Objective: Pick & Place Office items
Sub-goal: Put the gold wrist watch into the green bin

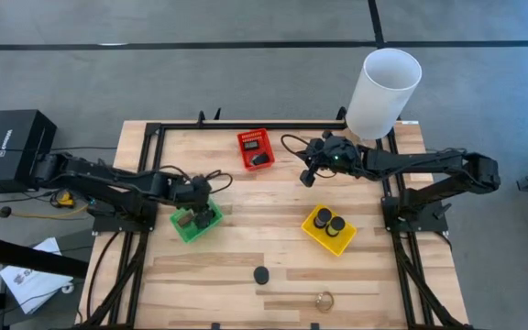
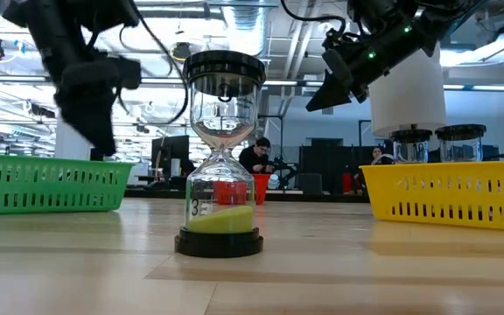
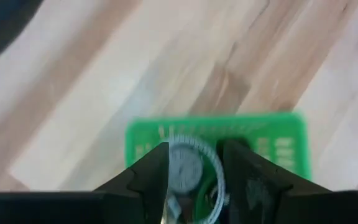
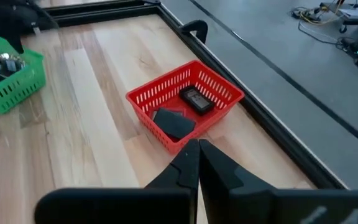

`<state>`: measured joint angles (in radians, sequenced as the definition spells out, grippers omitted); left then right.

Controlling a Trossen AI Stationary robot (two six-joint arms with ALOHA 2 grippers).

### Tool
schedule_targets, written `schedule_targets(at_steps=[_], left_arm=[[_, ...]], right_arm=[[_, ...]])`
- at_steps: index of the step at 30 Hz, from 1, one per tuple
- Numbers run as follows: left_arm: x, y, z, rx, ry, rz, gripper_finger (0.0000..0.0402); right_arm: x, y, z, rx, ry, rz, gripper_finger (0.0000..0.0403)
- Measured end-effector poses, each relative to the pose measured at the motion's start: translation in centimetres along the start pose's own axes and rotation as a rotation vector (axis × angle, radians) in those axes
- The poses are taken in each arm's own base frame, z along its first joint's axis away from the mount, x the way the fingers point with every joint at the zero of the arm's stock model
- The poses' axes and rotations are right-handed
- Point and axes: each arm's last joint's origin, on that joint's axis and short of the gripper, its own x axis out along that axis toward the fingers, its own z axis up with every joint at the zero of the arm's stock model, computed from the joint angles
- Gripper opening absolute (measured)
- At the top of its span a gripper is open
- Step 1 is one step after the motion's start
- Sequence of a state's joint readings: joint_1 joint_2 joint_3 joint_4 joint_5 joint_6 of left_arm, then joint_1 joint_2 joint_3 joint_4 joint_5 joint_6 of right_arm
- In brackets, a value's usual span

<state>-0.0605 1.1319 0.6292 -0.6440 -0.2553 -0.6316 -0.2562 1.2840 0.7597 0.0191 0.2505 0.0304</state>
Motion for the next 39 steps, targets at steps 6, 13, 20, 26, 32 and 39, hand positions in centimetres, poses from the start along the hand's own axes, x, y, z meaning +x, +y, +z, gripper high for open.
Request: schedule_targets(at_steps=[6,13,20,26,32,39], left_arm=[[-1.8,-0.3,1.6,0.048,-0.206,-0.036,0.0141],[-2.9,-1.3,3.5,0.128,-0.427,-0.142,0.0133],[-3.5,-1.8,4.4,0.226,-0.545,-0.161,0.0131],[-3.8,-2.0,4.8,0.274,-0.6,-0.164,0.0131],[-3.8,-2.0,4.9,0.272,-0.608,-0.166,0.0131],[-3.8,-1.6,5.4,0.293,-0.641,-0.139,0.0131]], right_arm=[[0.0,0.1,0.3,0.02,-0.026,0.018,0.0001],[-0.3,1.2,0.2,0.002,-0.024,0.056,0.0039],[-0.8,2.8,0.2,-0.025,-0.038,0.11,0.0121],[-1.4,4.3,0.1,-0.053,-0.044,0.164,0.0177],[-2.1,6.1,0.0,-0.081,-0.059,0.226,0.0208],[-3.2,8.3,-0.4,-0.11,-0.061,0.339,0.0209]])
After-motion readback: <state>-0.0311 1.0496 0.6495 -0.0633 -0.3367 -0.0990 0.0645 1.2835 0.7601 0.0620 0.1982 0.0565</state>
